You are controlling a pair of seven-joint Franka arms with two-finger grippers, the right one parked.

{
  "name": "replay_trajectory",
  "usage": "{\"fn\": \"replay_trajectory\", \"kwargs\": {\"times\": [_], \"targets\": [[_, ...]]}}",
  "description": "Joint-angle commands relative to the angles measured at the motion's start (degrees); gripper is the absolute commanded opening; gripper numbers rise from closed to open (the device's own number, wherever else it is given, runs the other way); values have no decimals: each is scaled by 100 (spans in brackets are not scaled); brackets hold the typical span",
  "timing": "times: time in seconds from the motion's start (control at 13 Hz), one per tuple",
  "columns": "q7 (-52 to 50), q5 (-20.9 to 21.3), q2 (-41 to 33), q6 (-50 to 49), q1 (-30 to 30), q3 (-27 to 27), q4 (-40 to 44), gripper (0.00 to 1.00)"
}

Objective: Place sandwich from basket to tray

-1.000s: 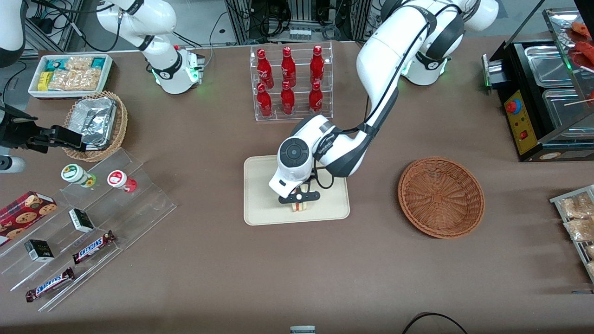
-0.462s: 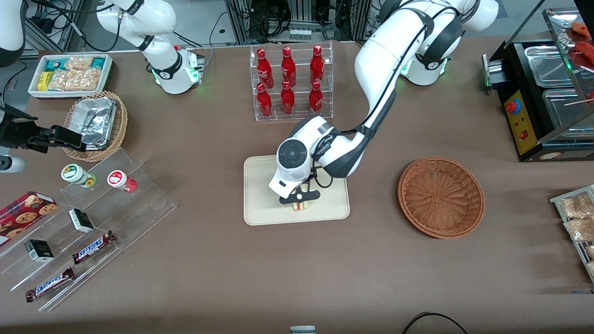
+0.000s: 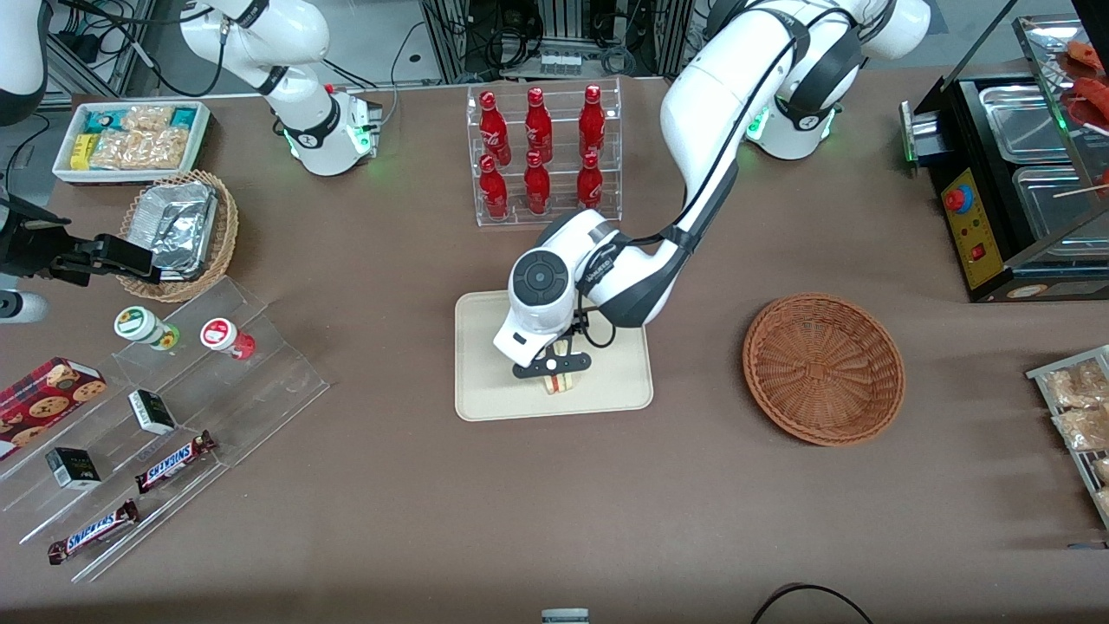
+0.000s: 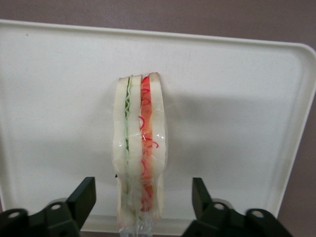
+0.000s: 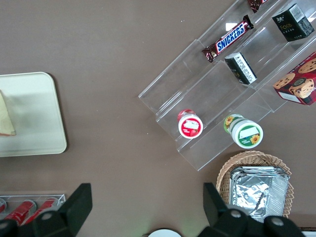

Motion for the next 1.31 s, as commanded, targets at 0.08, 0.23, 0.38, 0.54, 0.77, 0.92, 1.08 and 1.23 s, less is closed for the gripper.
{"fn": "replay_trajectory", "kwargs": {"times": [0.08, 0.23, 0.38, 0.54, 0.77, 0.92, 1.08, 1.23], "targets": [[181, 27, -485, -484, 105, 46, 49, 100], [357, 53, -705, -695, 227, 64, 49, 100], [814, 211, -1012, -950, 315, 117, 22, 100], [999, 281, -1320, -1266, 508, 274, -126, 100], [1849, 203, -2083, -1242, 1061, 302, -933, 100], [2333, 194, -2383, -1241, 1404, 302, -1286, 100], [2781, 115, -2664, -1285, 1755, 302, -1602, 100], [3317, 106, -3042, -1259, 2116, 302, -2041, 100]]}}
